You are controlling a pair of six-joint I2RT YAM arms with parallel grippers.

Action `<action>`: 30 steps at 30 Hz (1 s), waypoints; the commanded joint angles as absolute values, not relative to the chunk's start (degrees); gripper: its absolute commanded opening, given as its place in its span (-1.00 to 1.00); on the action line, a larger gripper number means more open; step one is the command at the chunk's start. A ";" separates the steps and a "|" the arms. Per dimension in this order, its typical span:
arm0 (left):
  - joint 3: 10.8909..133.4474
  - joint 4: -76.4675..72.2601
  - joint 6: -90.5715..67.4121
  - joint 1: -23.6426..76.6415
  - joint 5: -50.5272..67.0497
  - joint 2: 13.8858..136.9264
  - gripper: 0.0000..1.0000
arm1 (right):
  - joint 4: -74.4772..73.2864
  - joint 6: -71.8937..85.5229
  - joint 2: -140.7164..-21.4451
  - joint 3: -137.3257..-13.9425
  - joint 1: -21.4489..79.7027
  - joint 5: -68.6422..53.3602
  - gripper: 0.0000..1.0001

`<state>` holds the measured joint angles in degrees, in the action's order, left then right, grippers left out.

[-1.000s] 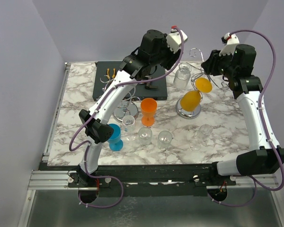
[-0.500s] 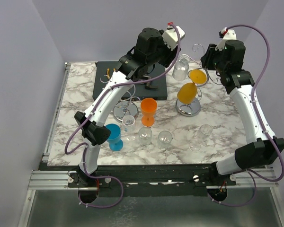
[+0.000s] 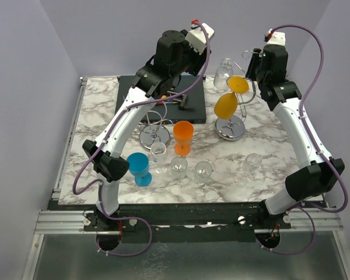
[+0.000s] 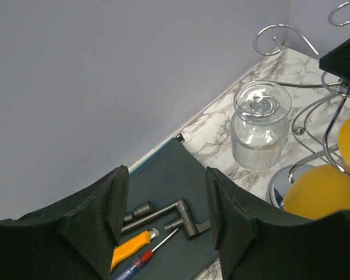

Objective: Place the wine glass upside down on the wine glass rack
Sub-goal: Adjust the wine rack at the center of the board.

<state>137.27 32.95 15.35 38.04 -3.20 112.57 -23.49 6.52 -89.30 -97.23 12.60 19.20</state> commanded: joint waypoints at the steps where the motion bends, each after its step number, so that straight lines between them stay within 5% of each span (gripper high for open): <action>1: 135.46 30.62 13.47 36.98 -4.97 108.41 0.21 | -16.58 5.28 -88.94 -100.91 12.42 29.22 -0.99; 8: 131.67 29.58 12.65 36.39 -4.23 105.81 0.21 | -14.81 3.15 -88.54 -99.27 15.76 25.54 -0.97; 13: 129.23 28.83 12.58 36.08 -4.04 104.19 0.21 | -16.25 3.20 -89.27 -99.37 17.62 25.44 -0.76; 30: 126.04 28.21 12.13 35.84 -2.64 101.28 0.23 | -21.47 3.45 -89.47 -105.16 18.02 29.18 0.42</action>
